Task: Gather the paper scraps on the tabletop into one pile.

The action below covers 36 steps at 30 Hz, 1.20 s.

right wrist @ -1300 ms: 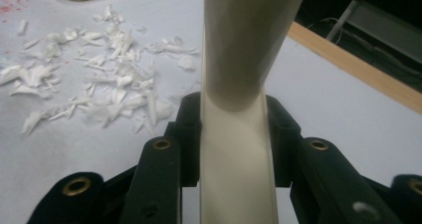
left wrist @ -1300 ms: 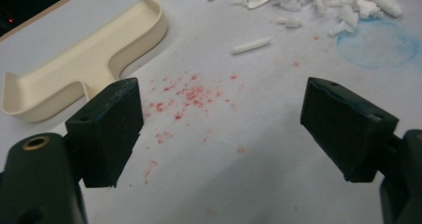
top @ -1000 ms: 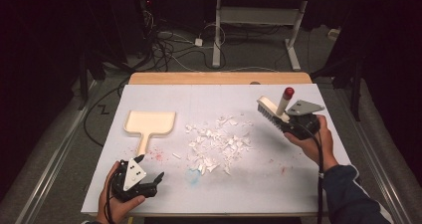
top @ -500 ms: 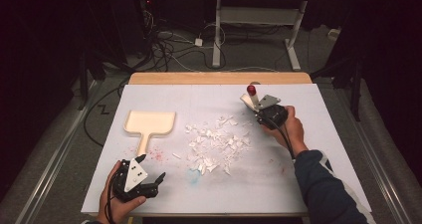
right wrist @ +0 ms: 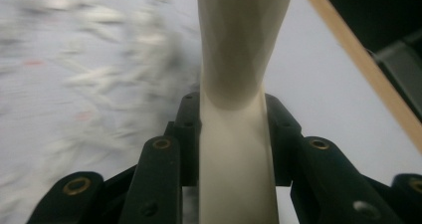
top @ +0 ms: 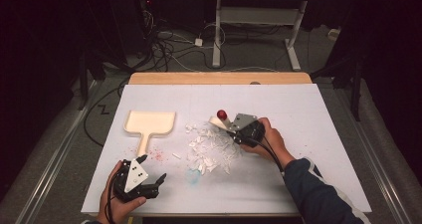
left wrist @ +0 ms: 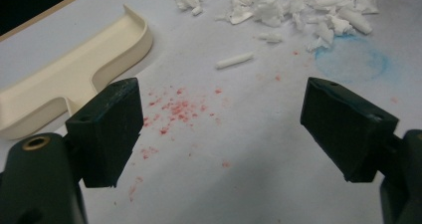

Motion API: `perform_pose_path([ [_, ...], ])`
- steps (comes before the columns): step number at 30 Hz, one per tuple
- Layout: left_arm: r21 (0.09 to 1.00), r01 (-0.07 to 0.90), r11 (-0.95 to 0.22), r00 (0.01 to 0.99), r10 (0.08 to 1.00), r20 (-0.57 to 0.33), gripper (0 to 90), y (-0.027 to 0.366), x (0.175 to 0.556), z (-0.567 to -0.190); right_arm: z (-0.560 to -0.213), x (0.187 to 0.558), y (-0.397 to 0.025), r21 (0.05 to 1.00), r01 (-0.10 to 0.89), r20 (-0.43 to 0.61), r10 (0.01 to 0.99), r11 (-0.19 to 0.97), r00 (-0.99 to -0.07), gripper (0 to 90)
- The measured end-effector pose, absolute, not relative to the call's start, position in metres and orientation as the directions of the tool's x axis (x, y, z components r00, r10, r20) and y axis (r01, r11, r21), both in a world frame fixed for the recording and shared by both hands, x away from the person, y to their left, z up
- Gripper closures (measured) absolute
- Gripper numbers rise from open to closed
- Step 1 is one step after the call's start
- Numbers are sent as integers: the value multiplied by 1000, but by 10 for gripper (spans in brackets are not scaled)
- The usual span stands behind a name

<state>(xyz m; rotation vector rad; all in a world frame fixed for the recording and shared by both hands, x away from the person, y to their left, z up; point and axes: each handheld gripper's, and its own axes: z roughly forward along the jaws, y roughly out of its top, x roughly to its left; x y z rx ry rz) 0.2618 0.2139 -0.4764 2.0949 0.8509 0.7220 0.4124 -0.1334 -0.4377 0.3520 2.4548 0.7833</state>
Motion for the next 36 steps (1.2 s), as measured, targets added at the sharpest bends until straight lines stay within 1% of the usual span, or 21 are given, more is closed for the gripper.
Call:
perform_pose_path([
  [1,801,332,-499,620,755,213,164,214,262,-476,-438,412,-133,598,82,-410,392,798,-823,677],
  [2,800,331,-501,622,753,215,164,213,261,-476,-435,398,-135,610,61,-391,368,790,-844,678],
  [3,802,320,-505,623,749,224,164,213,262,-476,-432,392,-137,601,37,-397,338,798,-853,678],
  [5,798,329,-505,625,750,217,164,212,261,-476,-429,386,-140,608,28,-390,329,793,-860,679],
  [6,799,318,-510,627,745,227,164,212,261,-475,-427,381,-142,619,21,-385,326,785,-864,679],
  [9,792,330,-513,628,746,222,164,210,261,-475,-416,373,-150,648,14,-382,342,761,-859,679],
  [10,796,318,-515,628,743,230,164,210,261,-475,-411,372,-153,654,6,-391,345,756,-853,680],
  [12,796,318,-515,627,744,230,164,210,261,-475,-399,374,-160,693,23,-373,386,721,-844,679],
  [14,796,320,-513,626,745,229,164,210,261,-475,-396,375,-162,701,25,-375,398,713,-837,679],
  [18,797,335,-502,622,753,213,164,210,262,-476,-389,389,-164,703,35,-394,430,710,-812,679],
  [22,793,336,-508,624,751,217,164,209,262,-475,-387,416,-154,691,53,-408,450,721,-795,679],
  [23,794,323,-515,627,745,228,164,209,262,-475,-389,424,-150,694,60,-406,460,717,-790,679],
  [26,791,324,-519,632,741,227,164,208,262,-477,-396,444,-136,685,77,-411,471,725,-780,679],
  [27,788,327,-522,636,738,225,164,207,263,-478,-403,453,-125,673,71,-428,465,736,-774,680],
  [28,783,330,-527,638,736,226,164,207,263,-479,-403,453,-125,673,71,-428,465,736,-774,680],
  [33,773,356,-525,640,740,208,164,208,263,-481,-422,468,-93,652,53,-445,438,756,-781,680],
  [36,774,361,-520,633,746,206,164,208,263,-481,-431,471,-76,660,35,-438,422,751,-794,680],
])
